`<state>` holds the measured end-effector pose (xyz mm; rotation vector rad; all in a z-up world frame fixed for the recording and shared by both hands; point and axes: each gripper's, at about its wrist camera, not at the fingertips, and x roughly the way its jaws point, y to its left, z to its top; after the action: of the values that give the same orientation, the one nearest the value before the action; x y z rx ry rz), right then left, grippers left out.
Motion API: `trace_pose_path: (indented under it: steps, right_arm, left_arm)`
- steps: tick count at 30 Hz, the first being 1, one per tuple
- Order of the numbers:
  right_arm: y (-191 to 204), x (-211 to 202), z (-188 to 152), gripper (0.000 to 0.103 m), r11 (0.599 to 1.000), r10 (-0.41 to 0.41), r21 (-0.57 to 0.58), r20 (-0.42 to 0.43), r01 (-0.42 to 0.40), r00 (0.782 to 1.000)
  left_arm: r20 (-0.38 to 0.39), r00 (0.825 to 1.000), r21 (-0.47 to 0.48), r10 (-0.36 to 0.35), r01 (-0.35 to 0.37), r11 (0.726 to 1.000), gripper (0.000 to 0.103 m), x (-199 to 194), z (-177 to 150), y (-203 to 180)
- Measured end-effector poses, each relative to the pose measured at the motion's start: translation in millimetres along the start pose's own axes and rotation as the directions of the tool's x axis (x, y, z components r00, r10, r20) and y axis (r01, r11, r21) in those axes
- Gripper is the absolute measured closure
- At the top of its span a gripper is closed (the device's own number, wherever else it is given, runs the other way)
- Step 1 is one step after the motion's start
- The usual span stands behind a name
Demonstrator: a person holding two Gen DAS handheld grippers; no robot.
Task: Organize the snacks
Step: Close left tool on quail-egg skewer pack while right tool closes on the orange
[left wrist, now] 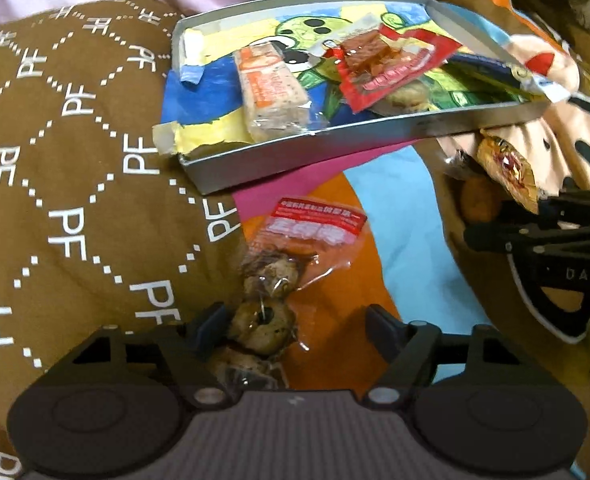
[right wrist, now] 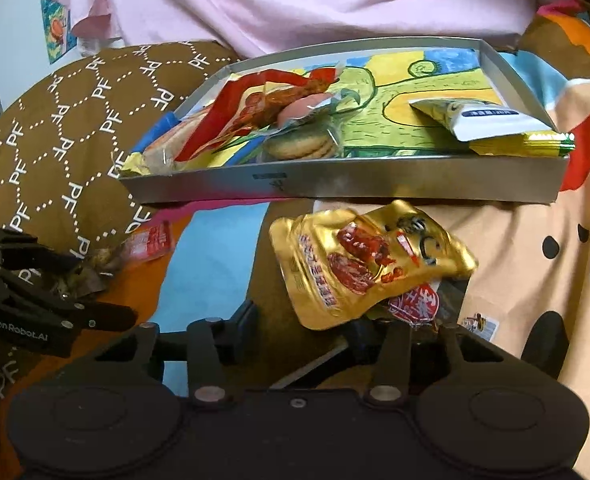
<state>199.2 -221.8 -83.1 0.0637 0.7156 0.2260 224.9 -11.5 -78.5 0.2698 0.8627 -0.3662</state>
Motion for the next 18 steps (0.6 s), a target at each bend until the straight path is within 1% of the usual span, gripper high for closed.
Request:
trace_pose_path:
  steps: [1, 2, 4, 7, 9, 11, 12, 14, 18]
  right_arm:
    - [-1, 1, 1, 0.055, 1.000, -0.006, 0.008, 0.001, 0.006, 1.000]
    - [-4, 3, 2, 0.055, 1.000, -0.006, 0.025, 0.003, 0.006, 1.000]
    - [-9, 7, 3, 0.057, 0.998, 0.004, 0.063, 0.004, -0.004, 1.000]
    - [-7, 10, 3, 0.066, 0.999, 0.006, 0.052, 0.002, -0.006, 1.000]
    - [-3, 10, 2, 0.066, 0.999, 0.011, 0.032, 0.000, -0.011, 1.000]
    - [1, 8, -1, 0.067, 0.999, 0.023, 0.022, -0.010, -0.023, 1.000]
    - [4, 7, -2, 0.067, 0.999, 0.029, 0.015, -0.016, -0.029, 0.999]
    - [10, 3, -6, 0.067, 0.999, 0.041, -0.006, -0.029, -0.041, 0.999]
    - [23, -8, -14, 0.068, 0.996, 0.068, -0.050, -0.053, -0.070, 0.996]
  left_arm:
    - [-0.001, 1.000, 0.012, 0.015, -0.015, 1.000, 0.028, 1, 2, -1]
    - [-0.003, 1.000, 0.012, 0.017, -0.017, 1.000, 0.027, 3, 4, 1]
    - [-0.014, 1.000, -0.012, 0.008, -0.008, 1.000, 0.024, 7, 8, 5]
    - [-0.019, 1.000, -0.049, 0.005, -0.006, 0.999, 0.026, 11, 13, 10]
    - [-0.020, 1.000, -0.052, 0.021, -0.022, 0.998, 0.029, 12, 12, 8]
    - [-0.015, 0.999, -0.038, 0.040, -0.040, 0.998, 0.036, 11, 11, 2]
    - [-0.015, 0.999, -0.039, 0.047, -0.048, 0.998, 0.038, 10, 10, 0]
    - [-0.024, 0.998, -0.044, 0.054, -0.055, 0.998, 0.047, 7, 10, -3]
    - [-0.049, 0.996, -0.062, 0.070, -0.073, 0.995, 0.053, 2, 9, -9]
